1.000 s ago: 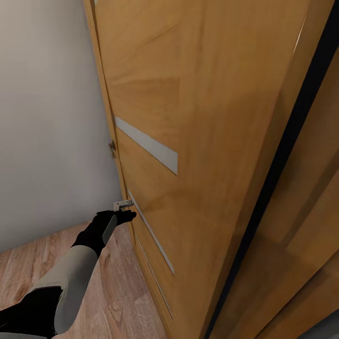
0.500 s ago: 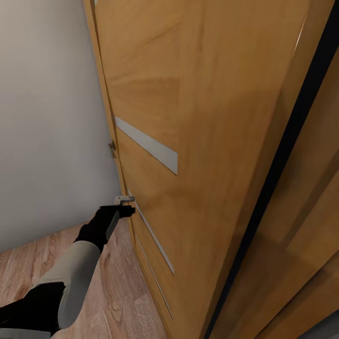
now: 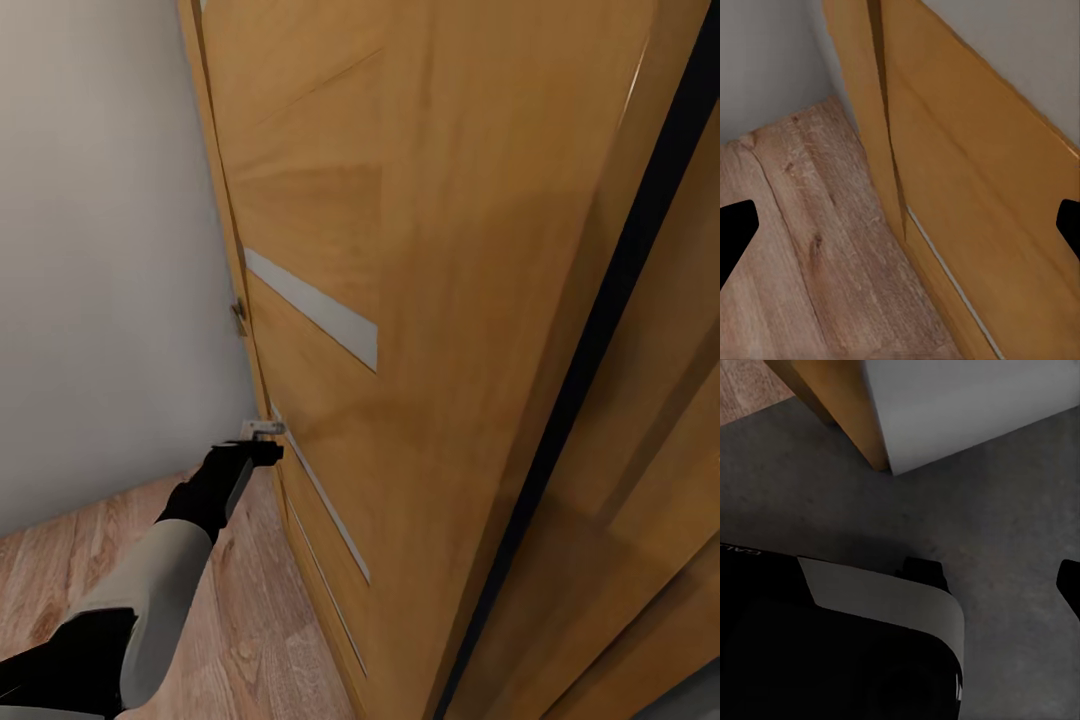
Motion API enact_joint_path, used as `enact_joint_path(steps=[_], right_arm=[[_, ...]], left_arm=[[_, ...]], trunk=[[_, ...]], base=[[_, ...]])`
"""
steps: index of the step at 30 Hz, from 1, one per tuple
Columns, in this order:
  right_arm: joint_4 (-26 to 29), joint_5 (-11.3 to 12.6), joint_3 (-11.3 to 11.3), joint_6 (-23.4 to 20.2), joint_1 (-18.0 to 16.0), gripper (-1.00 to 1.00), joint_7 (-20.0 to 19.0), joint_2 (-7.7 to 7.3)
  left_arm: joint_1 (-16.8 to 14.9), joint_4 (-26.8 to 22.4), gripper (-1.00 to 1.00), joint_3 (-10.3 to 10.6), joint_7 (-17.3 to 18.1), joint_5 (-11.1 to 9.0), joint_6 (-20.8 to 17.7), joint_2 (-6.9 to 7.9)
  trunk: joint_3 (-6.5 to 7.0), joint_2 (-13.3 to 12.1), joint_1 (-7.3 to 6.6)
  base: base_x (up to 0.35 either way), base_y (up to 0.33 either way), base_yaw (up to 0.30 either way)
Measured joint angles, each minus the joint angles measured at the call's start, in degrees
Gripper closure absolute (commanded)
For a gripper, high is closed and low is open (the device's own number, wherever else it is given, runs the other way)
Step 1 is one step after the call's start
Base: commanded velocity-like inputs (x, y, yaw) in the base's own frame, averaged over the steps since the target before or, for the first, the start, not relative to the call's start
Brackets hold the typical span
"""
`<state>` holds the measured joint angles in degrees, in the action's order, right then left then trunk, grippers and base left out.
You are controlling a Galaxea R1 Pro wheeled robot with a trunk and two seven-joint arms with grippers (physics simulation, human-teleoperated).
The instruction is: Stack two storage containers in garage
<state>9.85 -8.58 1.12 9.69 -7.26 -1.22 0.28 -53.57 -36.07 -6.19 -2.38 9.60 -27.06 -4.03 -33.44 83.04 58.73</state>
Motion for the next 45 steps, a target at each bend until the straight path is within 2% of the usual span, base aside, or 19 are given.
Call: enact_joint_path(steps=[9,15,16,17,18,19,20,22,24,26,27,32,38,41,45], right_arm=[[0.0,-0.1,0.0,0.0,0.0,-1.00,0.0,0.00],[0.0,-0.1,0.0,0.0,0.0,-1.00,0.0,0.00],[0.0,0.0,0.0,0.0,0.0,-1.00,0.0,0.00],[0.0,0.0,0.0,0.0,0.0,-1.00,0.0,-0.03],[0.0,0.0,0.0,0.0,0.0,-1.00,0.0,-0.04],[0.0,0.1,0.0,0.0,0.0,-1.00,0.0,-0.04],[0.0,0.1,0.0,0.0,0.0,-1.00,0.0,-0.04],[0.0,0.1,0.0,0.0,0.0,-1.00,0.0,-0.02],[-0.1,0.1,0.0,0.0,0.0,-1.00,0.0,-0.01],[-0.1,0.1,0.0,0.0,0.0,-1.00,0.0,-0.01],[-0.1,0.1,0.0,0.0,0.0,-1.00,-0.1,0.00],[-0.2,0.1,0.0,-0.1,0.0,-1.00,0.0,0.06],[-1.5,0.0,0.0,-0.1,0.0,-1.00,0.0,0.04],[-2.5,-0.2,0.1,-0.1,0.0,-1.00,0.0,0.07],[-2.8,-0.4,0.4,0.1,-0.6,-1.00,0.1,0.14]], left_arm=[[0.3,2.9,-1.00,0.0,0.0,-2.7,2.9,2.88],[2.2,4.8,-1.00,0.0,0.1,-4.5,4.8,4.44],[2.8,14.8,-1.00,-0.2,0.3,-14.5,24.5,4.40],[6.5,26.3,-1.00,-0.2,0.2,-15.0,30.8,4.44],[13.5,37.8,-1.00,0.1,0.2,-15.3,31.0,4.44],[21.2,38.8,-1.00,0.2,0.2,-15.4,31.1,4.48],[24.5,38.9,-1.00,0.2,0.2,-15.5,31.2,4.47],[21.4,38.9,-1.00,0.3,0.2,-15.5,31.3,4.47],[25.6,39.0,-1.00,0.3,0.2,-15.5,31.3,4.38],[28.2,39.0,-1.00,0.3,0.2,-15.5,31.3,4.22],[30.8,39.0,-1.00,0.2,0.2,-15.5,31.3,4.05],[37.4,39.1,-1.00,0.3,0.3,-15.5,31.2,3.83],[41.6,39.1,-1.00,0.3,0.3,-15.7,30.9,3.75],[42.4,39.1,-1.00,0.3,0.2,-15.8,30.9,3.55],[43.1,38.2,-1.00,-0.1,0.2,-16.1,31.6,3.99]], trunk=[[0.00,0.0,0.00],[0.00,0.0,0.00],[0.01,0.0,0.00],[0.01,0.0,0.00],[-0.01,0.0,0.00],[-0.02,0.0,0.00],[-0.02,0.0,0.00],[0.01,0.0,0.00],[-0.02,0.0,0.00],[-0.02,0.0,0.00],[-0.01,0.0,0.00],[-0.01,0.0,0.00],[-0.01,0.0,0.00],[-0.01,0.0,0.00],[-0.01,0.0,0.00]], base=[[0.000,0.000,0.000],[0.000,0.000,0.000],[0.000,0.000,0.000],[0.000,0.000,0.000],[0.000,0.000,0.000],[0.000,0.000,0.000],[0.000,0.000,0.000],[0.000,0.000,0.000],[0.000,0.000,0.000],[0.000,0.000,0.000],[0.000,0.000,0.000],[0.000,0.000,0.000],[0.000,0.000,0.000],[0.000,0.000,0.000],[0.000,0.000,0.000]])
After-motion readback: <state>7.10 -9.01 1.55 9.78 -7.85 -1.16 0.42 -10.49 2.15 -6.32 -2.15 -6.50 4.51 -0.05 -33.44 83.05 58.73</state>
